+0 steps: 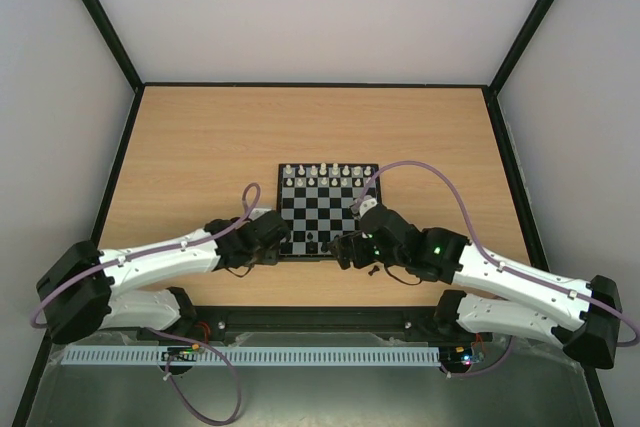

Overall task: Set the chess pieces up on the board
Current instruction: Pick up the chess piece at the center of the board, then place the chess piece on the chessboard.

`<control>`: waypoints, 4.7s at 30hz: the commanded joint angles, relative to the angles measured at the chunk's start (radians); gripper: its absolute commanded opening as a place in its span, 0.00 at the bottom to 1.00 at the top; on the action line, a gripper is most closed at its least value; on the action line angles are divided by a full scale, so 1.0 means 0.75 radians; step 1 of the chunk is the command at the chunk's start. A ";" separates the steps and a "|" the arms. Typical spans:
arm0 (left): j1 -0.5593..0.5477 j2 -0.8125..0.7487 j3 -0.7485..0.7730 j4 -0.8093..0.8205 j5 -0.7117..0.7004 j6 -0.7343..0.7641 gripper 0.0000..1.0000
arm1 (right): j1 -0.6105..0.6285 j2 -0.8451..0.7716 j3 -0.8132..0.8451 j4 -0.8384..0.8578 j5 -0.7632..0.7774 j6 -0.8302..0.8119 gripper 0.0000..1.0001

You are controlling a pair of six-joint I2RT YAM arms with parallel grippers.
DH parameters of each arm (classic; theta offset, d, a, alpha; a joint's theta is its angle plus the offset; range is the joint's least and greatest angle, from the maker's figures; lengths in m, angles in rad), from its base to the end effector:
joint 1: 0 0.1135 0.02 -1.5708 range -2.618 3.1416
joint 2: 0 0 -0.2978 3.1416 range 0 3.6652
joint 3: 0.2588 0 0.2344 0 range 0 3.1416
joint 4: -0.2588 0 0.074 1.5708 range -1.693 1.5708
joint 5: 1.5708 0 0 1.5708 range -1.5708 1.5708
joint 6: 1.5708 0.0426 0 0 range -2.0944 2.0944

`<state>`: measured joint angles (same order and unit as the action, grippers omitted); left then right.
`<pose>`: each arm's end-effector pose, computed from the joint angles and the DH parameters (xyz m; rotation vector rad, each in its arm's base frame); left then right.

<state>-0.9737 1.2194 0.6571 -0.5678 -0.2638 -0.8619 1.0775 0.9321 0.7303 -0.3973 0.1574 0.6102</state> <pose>0.1162 -0.1511 0.2189 0.0696 2.6566 -0.2585 0.0875 0.1486 0.3005 -0.4338 2.2313 0.7771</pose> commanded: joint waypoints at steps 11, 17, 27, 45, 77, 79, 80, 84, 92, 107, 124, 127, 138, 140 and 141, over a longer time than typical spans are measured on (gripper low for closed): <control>0.009 0.106 0.008 -0.078 0.031 -0.040 0.57 | -0.005 -0.025 0.012 -0.008 -0.034 -0.038 0.89; 0.011 0.130 0.018 -0.113 0.024 -0.059 0.56 | -0.005 -0.042 0.006 0.004 -0.052 -0.046 0.90; 0.012 0.112 0.017 -0.153 0.022 -0.084 0.54 | -0.005 -0.048 -0.002 0.016 -0.076 -0.051 0.89; 0.012 0.075 -0.005 -0.176 0.030 -0.102 0.40 | -0.006 -0.032 -0.005 0.024 -0.082 -0.054 0.89; 0.002 0.029 -0.069 -0.180 0.079 -0.149 0.26 | -0.009 -0.022 -0.007 0.033 -0.103 -0.061 0.89; 0.000 0.027 -0.068 -0.180 0.081 -0.150 0.23 | -0.008 -0.021 -0.008 0.032 -0.105 -0.061 0.89; 0.000 0.025 -0.070 -0.180 0.082 -0.150 0.21 | -0.009 -0.022 -0.010 0.033 -0.103 -0.061 0.89; -0.003 0.024 -0.075 -0.180 0.084 -0.153 0.15 | -0.009 -0.022 -0.010 0.033 -0.105 -0.061 0.89; -0.007 0.025 -0.021 -0.215 0.076 -0.138 0.09 | -0.009 -0.027 -0.005 0.029 -0.103 -0.061 0.89; -0.107 0.293 0.313 -0.174 0.072 -0.053 0.08 | -0.011 -0.143 0.112 -0.102 0.024 -0.051 0.89; -0.128 0.575 0.527 -0.132 0.074 0.033 0.07 | -0.011 -0.179 0.104 -0.095 0.001 -0.065 0.89; -0.128 0.591 0.540 -0.130 0.072 0.038 0.07 | -0.010 -0.184 0.104 -0.096 0.000 -0.065 0.89; -0.135 0.569 0.538 -0.155 0.074 0.029 0.21 | -0.011 -0.178 0.100 -0.089 -0.007 -0.066 0.89; -0.138 0.558 0.536 -0.161 0.070 0.027 0.21 | -0.011 -0.171 0.098 -0.087 -0.007 -0.067 0.89; -0.139 0.554 0.536 -0.164 0.068 0.026 0.21 | -0.009 -0.167 0.099 -0.086 -0.007 -0.067 0.89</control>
<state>-1.0687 1.6531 1.0428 -0.6609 -0.2062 -0.8383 1.0733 0.8051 0.7918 -0.4438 0.1570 0.5735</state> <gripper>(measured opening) 0.212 0.894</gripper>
